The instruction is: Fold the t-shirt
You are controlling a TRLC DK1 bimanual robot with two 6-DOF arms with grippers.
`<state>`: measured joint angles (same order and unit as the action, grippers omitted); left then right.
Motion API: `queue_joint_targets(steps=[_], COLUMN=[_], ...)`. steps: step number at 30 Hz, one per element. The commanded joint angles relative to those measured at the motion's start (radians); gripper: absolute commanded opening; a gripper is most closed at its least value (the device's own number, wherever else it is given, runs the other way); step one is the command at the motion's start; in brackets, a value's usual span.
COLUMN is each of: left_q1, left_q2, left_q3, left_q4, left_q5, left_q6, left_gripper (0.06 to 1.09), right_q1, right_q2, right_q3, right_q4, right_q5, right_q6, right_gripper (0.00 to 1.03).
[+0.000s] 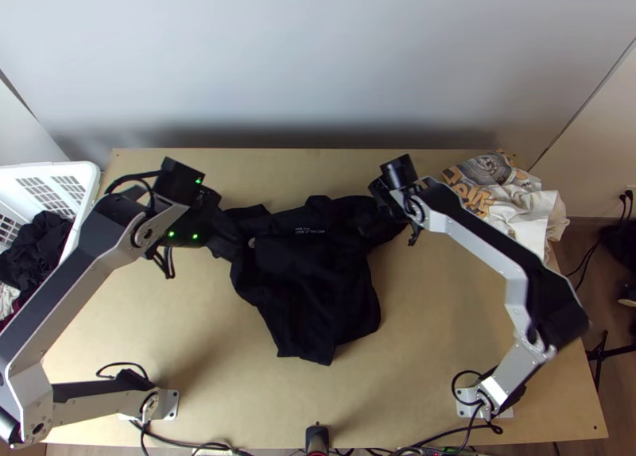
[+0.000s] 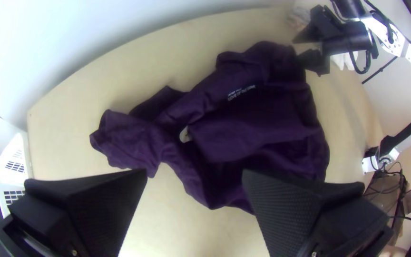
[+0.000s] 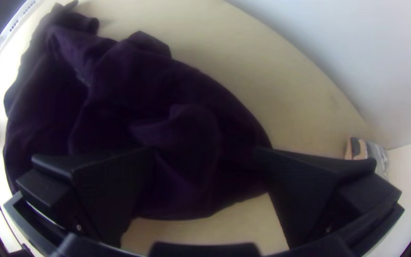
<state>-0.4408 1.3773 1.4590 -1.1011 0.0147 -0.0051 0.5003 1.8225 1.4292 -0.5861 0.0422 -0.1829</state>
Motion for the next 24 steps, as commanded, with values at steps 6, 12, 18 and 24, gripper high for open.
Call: queue_joint_targets(steps=[6,12,18,24], left_q1=[0.004,-0.036,-0.104,-0.193], left_q2=[-0.032,-0.032,-0.001,0.068], left_q3=[-0.127,-0.177,-0.201,-0.244], left_q4=[-0.019,-0.029,-0.115,-0.161], left_q5=[0.007,0.085,0.306,0.34], left_q6=[0.013,0.004,-0.003,0.001], left_gripper=[1.03,1.03,1.03,1.03], right_q1=[0.015,-0.005,-0.017,-0.017], right_q2=[0.19,0.123,0.041,0.011], right_q3=[0.099,0.076,0.051,0.046], right_q4=[0.02,0.022,0.02,0.019], right_q5=[-0.082,-0.151,-0.151,-0.151], right_q6=[0.003,0.03,0.034,0.043], right_gripper=[0.6,0.03,0.03,0.03])
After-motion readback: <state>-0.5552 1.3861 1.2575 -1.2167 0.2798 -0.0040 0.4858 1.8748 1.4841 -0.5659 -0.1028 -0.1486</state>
